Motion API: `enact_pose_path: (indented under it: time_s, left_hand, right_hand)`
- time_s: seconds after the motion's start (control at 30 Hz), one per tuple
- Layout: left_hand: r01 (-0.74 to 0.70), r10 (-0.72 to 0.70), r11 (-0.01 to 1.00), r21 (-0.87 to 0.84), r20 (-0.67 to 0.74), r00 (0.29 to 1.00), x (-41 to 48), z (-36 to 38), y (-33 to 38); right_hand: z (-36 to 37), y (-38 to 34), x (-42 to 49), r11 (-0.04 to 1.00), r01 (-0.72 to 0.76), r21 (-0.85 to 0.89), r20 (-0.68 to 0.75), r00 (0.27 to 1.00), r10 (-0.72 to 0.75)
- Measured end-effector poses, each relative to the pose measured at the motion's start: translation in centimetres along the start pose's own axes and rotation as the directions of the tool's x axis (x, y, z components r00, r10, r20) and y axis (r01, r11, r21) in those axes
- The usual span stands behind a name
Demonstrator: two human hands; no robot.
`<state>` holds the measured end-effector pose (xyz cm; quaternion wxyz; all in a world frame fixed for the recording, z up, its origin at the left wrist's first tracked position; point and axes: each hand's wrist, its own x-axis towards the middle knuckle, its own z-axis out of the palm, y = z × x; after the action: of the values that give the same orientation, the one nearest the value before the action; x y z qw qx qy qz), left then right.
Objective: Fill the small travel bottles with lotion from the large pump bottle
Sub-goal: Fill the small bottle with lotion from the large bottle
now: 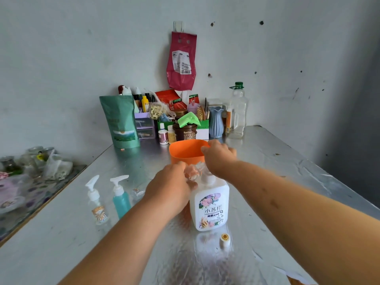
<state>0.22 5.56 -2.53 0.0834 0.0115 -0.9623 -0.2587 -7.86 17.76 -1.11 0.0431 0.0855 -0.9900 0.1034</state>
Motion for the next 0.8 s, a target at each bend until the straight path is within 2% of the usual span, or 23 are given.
enact_pose_path:
  time_s: [0.13,0.57,0.8]
  left_hand:
    - [-0.012,0.012,1.000,-0.007,-0.023,1.000,-0.2,-0.6,0.5]
    - [-0.022,0.022,1.000,-0.015,-0.014,1.000,0.0,-1.1,0.5]
    - [-0.019,0.019,0.999,0.036,0.003,1.000,0.3,-0.4,0.2]
  right_hand:
    - [-1.6,-0.3,0.1,0.999,-0.039,0.001,0.019,0.999,0.039]
    - [-2.5,-0.6,-0.2,0.997,0.004,-0.081,0.053,0.999,0.001]
    - [-0.3,-0.4,0.8,0.999,-0.049,-0.016,0.039,0.998,0.050]
